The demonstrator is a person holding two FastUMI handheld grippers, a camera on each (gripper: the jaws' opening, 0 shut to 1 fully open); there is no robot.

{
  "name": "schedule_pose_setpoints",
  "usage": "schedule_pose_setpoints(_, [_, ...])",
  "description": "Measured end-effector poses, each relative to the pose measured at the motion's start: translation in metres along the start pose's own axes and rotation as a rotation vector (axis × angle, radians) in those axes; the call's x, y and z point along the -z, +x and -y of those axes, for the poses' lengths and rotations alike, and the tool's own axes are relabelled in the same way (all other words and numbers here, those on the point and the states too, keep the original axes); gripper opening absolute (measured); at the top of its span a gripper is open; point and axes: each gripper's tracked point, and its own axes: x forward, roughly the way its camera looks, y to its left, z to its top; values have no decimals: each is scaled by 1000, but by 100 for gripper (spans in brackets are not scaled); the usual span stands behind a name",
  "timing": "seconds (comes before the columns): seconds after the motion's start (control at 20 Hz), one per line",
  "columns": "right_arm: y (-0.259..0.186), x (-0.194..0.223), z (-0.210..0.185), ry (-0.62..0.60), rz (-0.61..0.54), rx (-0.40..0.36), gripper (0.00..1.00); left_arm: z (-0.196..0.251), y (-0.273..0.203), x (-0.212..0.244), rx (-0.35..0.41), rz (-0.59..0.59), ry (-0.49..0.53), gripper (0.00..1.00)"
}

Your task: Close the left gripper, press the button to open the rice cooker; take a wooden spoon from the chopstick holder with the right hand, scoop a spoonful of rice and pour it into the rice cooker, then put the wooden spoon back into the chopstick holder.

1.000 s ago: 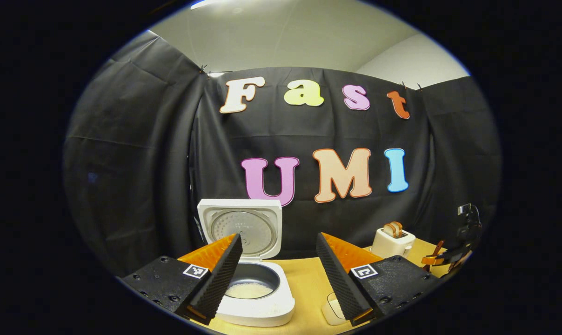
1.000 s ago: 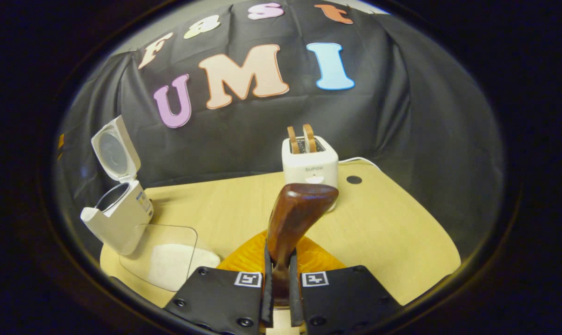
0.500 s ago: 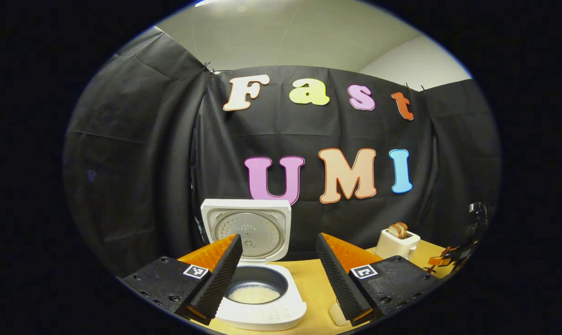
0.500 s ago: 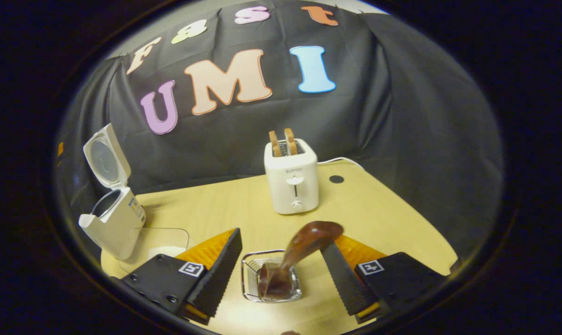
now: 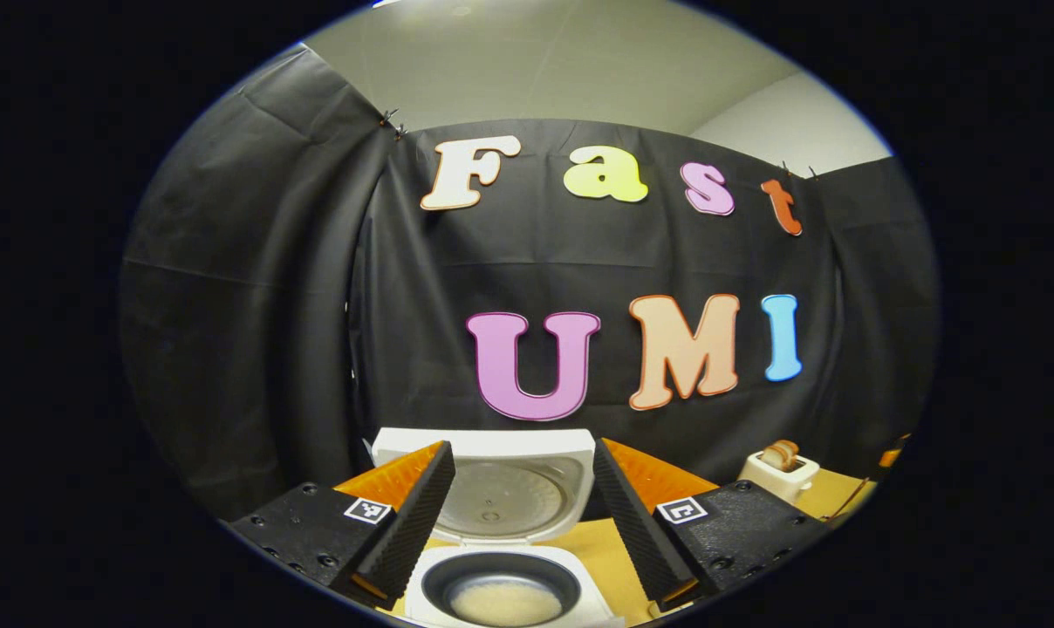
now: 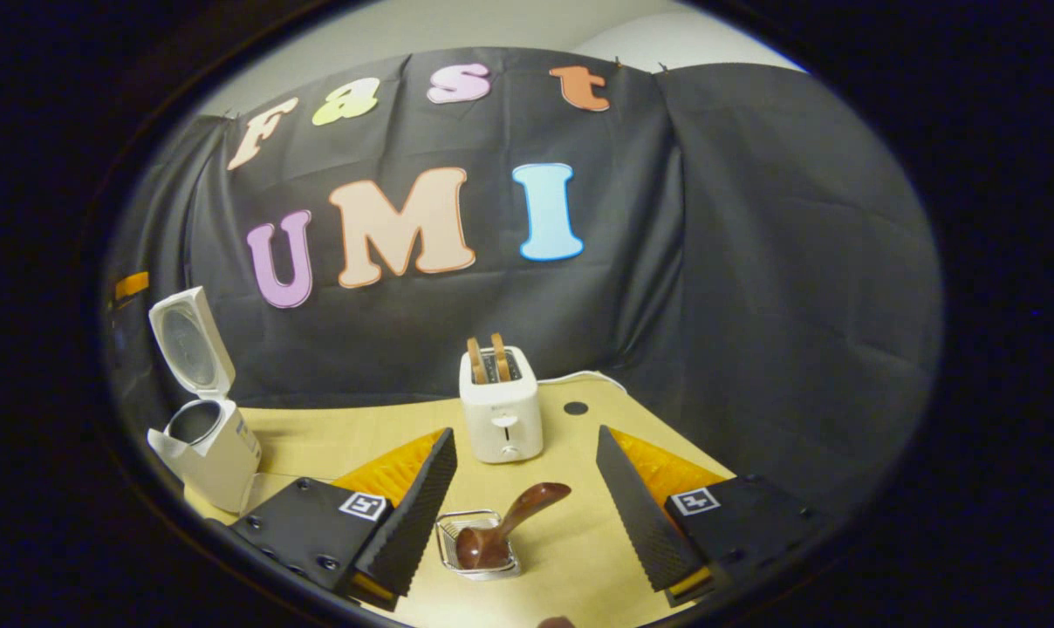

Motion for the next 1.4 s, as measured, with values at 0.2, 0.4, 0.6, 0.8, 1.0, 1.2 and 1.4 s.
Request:
schedule_pose_setpoints(0.2, [-9,15,4,-6,-32,20,100,-12,50,-1,-6,-17,20,92])
schedule_pose_setpoints(0.4, [-18,31,13,-5,-67,49,100,-22,95,5,-34,-20,11,92])
schedule_pose_setpoints(0.6, [-24,40,18,-21,-85,62,100,-25,129,29,-41,-78,15,93])
schedule_pose_setpoints(0.8, [-19,43,4,-54,-94,30,99,-21,135,50,-54,-131,-8,94])
schedule_pose_setpoints(1.0, [-7,39,-32,-45,-83,-67,100,-19,127,52,-47,-138,-17,93])
schedule_pose_setpoints(1.2, [4,37,-71,-45,-81,-161,100,-16,94,56,-51,-125,-19,96])
schedule_pose_setpoints(1.4, [7,38,-103,-65,-81,-239,100,-12,66,62,-62,-138,-19,95])
